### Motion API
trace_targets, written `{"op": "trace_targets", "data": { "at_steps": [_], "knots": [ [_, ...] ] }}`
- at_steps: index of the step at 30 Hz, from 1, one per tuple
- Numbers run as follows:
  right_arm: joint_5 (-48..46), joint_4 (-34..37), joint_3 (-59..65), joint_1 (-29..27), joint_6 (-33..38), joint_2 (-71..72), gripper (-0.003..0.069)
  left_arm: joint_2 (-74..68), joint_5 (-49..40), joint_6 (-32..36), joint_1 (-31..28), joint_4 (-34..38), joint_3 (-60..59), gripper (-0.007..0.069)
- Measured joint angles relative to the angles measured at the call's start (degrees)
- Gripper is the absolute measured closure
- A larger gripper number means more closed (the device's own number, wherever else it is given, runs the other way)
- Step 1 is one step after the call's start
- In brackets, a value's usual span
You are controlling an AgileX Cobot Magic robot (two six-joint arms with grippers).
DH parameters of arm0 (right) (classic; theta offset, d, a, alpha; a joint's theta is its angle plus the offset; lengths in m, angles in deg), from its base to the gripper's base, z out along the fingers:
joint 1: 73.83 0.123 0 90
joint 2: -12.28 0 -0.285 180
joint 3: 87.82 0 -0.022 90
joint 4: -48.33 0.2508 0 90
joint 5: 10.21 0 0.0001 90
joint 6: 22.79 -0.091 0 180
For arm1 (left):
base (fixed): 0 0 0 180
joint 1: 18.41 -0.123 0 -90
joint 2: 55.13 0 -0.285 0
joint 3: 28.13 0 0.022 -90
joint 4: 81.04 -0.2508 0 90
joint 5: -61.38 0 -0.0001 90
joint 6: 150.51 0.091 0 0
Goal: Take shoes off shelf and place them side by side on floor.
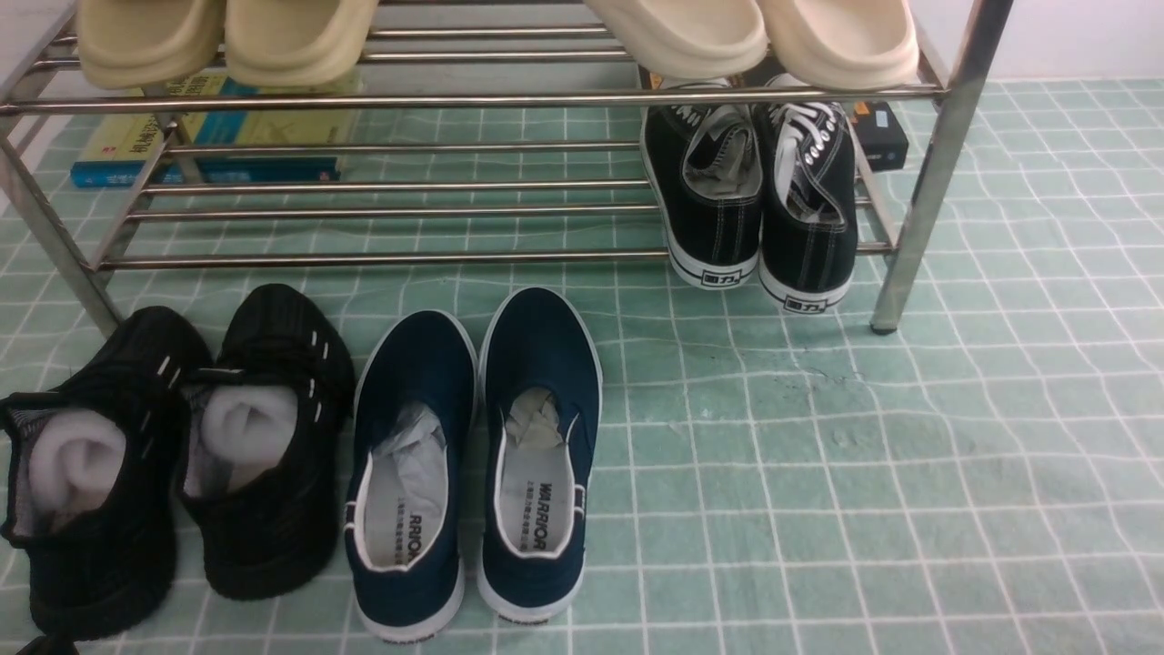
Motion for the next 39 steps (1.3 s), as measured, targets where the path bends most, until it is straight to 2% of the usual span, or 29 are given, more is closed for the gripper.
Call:
{"op": "trace_targets", "data": {
  "at_steps": [39],
  "knots": [
    [0.00,0.00,0.00,0.00,0.00,0.00,0.0421,0.00,-0.16,0.00,0.00,-0.07,0.05,0.0542]
  ]
}}
